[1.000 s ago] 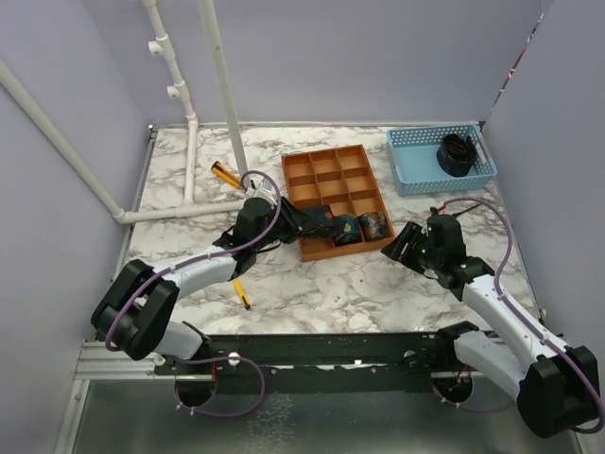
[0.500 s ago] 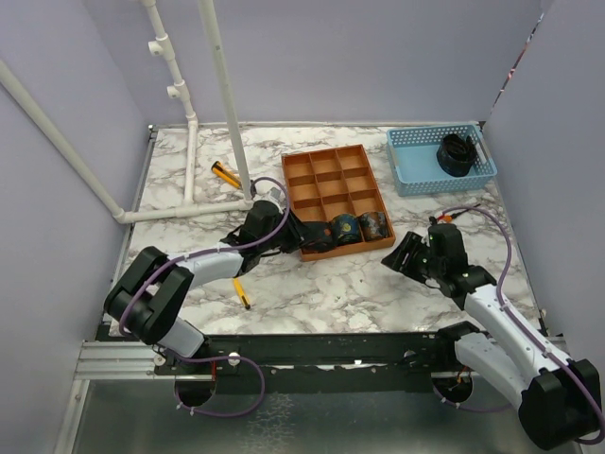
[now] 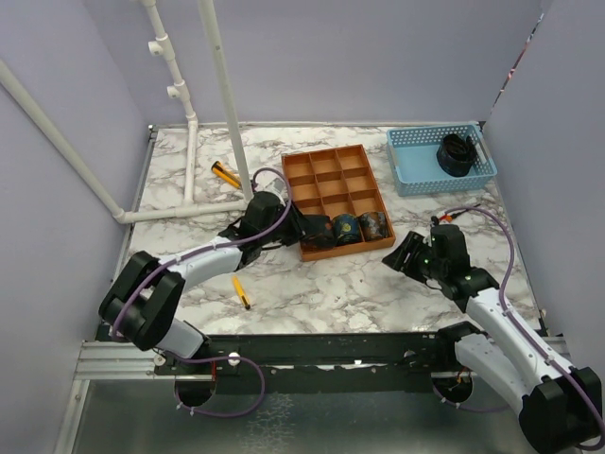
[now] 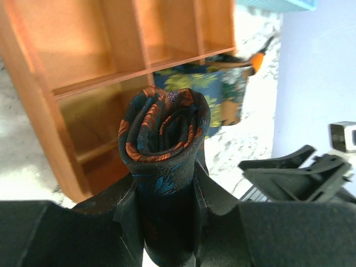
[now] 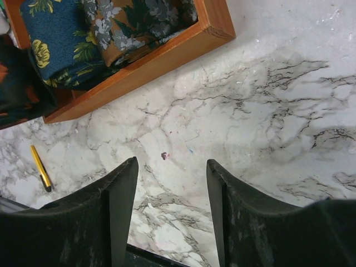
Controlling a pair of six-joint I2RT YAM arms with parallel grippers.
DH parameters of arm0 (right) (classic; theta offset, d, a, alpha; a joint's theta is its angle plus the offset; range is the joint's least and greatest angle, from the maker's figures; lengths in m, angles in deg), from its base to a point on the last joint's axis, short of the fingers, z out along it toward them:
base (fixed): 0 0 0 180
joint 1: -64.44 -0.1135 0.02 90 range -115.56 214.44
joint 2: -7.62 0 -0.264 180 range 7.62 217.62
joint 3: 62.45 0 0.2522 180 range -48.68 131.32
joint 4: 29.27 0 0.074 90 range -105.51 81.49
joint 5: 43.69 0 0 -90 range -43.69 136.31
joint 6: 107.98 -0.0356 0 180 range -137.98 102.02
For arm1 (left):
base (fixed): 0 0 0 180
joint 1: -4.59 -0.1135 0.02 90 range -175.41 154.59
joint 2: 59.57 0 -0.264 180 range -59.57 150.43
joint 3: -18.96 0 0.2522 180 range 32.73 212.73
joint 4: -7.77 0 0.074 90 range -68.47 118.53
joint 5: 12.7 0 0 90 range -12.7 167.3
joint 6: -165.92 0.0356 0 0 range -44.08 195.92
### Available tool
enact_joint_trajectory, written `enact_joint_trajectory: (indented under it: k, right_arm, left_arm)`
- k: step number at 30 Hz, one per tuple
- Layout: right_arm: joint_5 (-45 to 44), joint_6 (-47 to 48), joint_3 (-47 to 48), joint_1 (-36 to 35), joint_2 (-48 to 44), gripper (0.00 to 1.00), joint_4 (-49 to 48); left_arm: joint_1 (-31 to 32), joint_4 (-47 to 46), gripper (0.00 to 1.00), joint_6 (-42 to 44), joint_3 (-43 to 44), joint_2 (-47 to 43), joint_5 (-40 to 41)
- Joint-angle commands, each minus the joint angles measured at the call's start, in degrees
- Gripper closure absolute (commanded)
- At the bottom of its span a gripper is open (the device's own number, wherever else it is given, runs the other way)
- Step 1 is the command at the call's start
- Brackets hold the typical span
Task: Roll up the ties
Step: Place the tie in the storage box.
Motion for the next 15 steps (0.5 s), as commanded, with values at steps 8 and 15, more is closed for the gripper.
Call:
enact_joint_trajectory:
  k: [8,15]
  right_arm:
    - [-0.5,-0.1,-0.6,-0.3,-1.0,0.45,1.4]
    - [-1.3,-0.5,-0.7,-0.3,-0.8,0.45,1.4]
  left_arm:
    - [0.2,0.1,1.00,0.4,11.4,-10.1,-0.8]
    - [0.4,-5.2,1.00,-1.3,8.6,-4.8,-2.2]
